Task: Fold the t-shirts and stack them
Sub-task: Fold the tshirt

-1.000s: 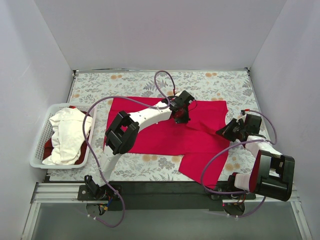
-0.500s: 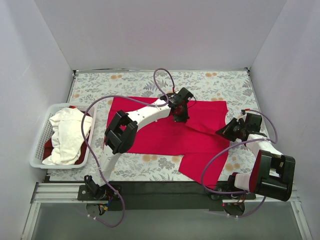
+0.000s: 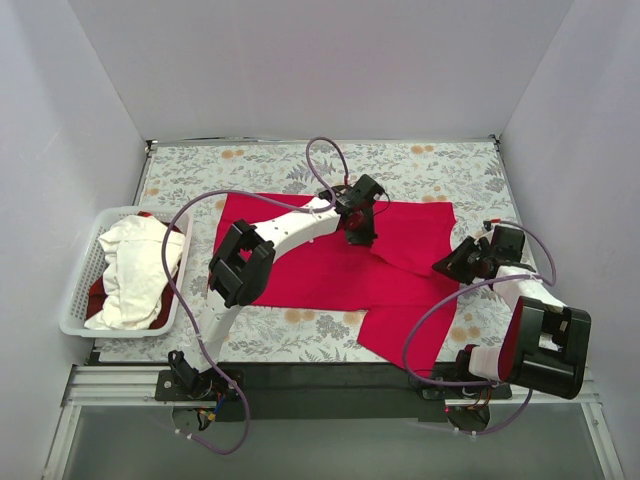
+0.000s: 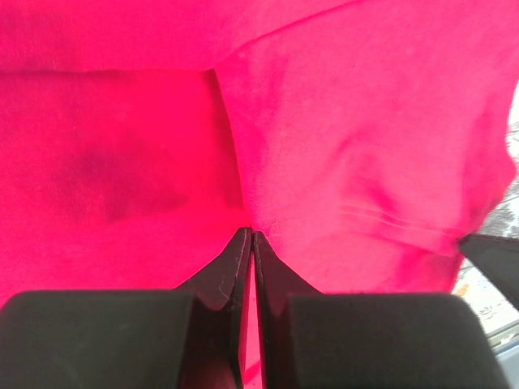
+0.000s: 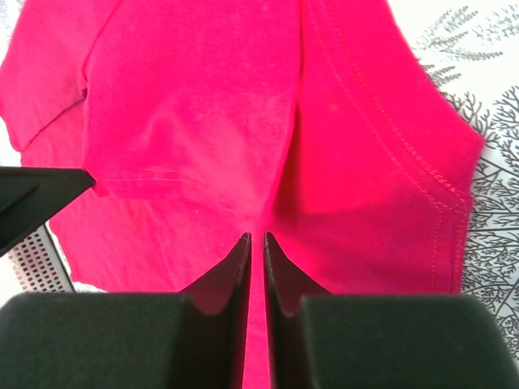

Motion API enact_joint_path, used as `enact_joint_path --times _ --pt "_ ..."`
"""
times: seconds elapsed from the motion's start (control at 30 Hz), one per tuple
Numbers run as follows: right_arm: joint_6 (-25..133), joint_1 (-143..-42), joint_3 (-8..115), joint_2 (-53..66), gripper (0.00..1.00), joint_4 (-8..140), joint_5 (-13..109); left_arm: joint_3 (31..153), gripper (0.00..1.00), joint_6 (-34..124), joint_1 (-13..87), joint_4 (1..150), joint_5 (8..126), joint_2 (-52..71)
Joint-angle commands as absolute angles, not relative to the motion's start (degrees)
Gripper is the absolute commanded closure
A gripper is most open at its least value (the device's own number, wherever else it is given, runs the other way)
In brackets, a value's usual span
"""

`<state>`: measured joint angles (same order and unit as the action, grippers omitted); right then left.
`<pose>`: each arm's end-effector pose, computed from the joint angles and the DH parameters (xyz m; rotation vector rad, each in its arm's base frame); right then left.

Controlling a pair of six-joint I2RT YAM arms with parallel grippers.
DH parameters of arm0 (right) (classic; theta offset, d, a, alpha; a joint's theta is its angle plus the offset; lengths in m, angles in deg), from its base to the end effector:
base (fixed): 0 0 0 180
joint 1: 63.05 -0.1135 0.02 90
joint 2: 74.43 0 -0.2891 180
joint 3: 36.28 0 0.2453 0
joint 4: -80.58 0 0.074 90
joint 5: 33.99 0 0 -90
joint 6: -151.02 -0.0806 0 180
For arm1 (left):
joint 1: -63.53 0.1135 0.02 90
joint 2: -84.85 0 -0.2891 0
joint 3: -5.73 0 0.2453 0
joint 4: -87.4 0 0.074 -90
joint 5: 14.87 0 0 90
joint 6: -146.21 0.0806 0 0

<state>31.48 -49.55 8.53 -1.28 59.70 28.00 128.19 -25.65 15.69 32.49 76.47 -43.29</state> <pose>0.2489 -0.0208 0.1638 0.6763 2.3244 0.7203 0.3494 -0.3831 0.1819 -0.8360 2.7030 -0.6581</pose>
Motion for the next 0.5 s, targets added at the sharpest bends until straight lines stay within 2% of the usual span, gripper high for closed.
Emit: enact_joint_path --times 0.0,0.23,0.33,0.37,0.47 --pt "33.2 -49.2 9.5 0.1 0.81 58.6 29.8 126.1 0.95 -26.1 15.7 32.5 75.2 -42.1" --pt "31.2 -49.2 12.6 -1.6 0.66 58.7 35.0 125.8 0.66 -25.6 16.4 32.5 76.3 -38.6" --pt "29.6 -49.2 16.5 -1.7 0.63 61.6 36.4 124.0 0.60 -25.0 19.1 33.8 77.0 -35.3" --pt "28.8 -49.2 17.3 -0.9 0.62 64.5 36.1 123.2 0.55 -24.8 20.0 34.3 77.8 -32.8" --pt "28.0 -49.2 20.8 3.0 0.61 69.1 34.1 118.9 0.55 -24.1 25.3 37.6 78.4 -29.8"
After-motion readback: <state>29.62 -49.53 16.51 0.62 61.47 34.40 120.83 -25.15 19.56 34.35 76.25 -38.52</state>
